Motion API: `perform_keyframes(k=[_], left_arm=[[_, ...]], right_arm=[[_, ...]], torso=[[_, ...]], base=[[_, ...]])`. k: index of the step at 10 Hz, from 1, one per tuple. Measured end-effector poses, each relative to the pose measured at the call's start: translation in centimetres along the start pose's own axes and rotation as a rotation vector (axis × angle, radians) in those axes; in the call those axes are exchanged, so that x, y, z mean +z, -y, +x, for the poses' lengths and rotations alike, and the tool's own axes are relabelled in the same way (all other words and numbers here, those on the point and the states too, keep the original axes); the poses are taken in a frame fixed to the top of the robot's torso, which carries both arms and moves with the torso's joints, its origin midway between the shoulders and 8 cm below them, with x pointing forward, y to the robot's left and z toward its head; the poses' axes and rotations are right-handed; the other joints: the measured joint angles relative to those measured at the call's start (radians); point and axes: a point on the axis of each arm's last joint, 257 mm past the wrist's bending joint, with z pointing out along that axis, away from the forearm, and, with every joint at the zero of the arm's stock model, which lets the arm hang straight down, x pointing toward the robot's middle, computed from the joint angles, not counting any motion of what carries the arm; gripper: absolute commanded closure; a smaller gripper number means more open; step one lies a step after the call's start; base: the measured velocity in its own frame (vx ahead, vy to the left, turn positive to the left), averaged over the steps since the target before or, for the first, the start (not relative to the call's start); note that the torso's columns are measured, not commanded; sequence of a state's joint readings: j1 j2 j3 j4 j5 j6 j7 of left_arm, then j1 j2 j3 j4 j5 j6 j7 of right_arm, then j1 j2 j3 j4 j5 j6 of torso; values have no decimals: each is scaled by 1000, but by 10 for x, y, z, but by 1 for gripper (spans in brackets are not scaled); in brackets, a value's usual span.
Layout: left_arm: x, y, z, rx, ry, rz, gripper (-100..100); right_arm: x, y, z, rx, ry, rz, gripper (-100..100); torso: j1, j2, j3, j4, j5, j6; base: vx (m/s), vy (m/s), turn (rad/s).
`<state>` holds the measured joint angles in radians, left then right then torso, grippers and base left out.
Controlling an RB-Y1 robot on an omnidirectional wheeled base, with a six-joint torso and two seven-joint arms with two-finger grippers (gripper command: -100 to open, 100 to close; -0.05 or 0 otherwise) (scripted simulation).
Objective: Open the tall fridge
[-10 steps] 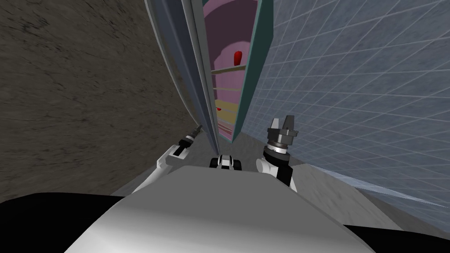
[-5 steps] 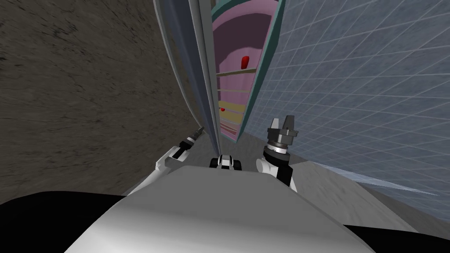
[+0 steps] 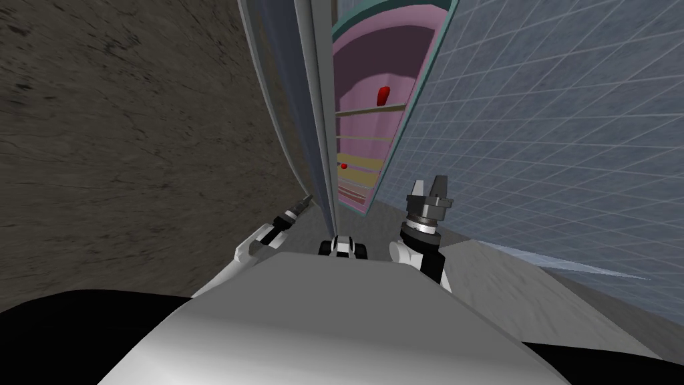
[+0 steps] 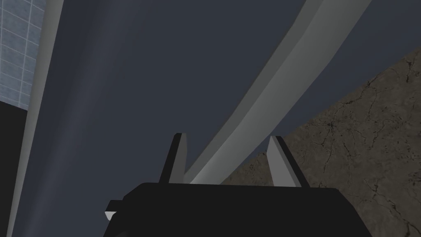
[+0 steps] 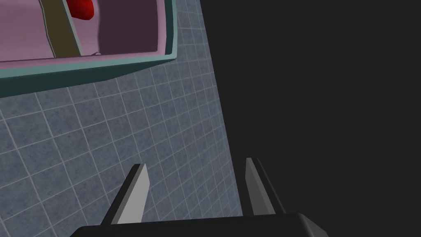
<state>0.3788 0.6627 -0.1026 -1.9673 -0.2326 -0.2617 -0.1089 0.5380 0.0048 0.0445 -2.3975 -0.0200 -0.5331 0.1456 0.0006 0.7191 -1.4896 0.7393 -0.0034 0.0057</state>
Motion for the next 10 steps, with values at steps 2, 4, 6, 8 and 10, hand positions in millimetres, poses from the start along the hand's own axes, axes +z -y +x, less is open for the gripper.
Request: perform_keyframes(k=[2, 4, 6, 8, 10], left_arm=[[-3, 13, 8, -7, -21, 35, 100], [-6, 23, 7, -6, -36, 69, 100], [-5, 30, 7, -7, -40, 86, 100], [-6, 31, 10, 0, -50, 93, 100], [-9, 35, 14, 1, -66, 113, 100]], right_arm=[[0, 0, 0, 0, 0, 0, 0], [0, 0, 0, 0, 0, 0, 0], [0, 0, 0, 0, 0, 0, 0], [0, 0, 0, 0, 0, 0, 0], [0, 0, 0, 0, 0, 0, 0]], torso=[[3, 4, 3, 0, 2, -2], [-2, 15, 10, -1, 3, -2], [-12, 17, 13, -2, 1, -5], [-9, 20, 15, -2, 3, 1], [-14, 23, 16, -1, 1, 1]], base=[[-66, 316, -44], [-80, 305, -70], [-32, 135, -25], [-42, 212, -31], [-29, 182, 1]])
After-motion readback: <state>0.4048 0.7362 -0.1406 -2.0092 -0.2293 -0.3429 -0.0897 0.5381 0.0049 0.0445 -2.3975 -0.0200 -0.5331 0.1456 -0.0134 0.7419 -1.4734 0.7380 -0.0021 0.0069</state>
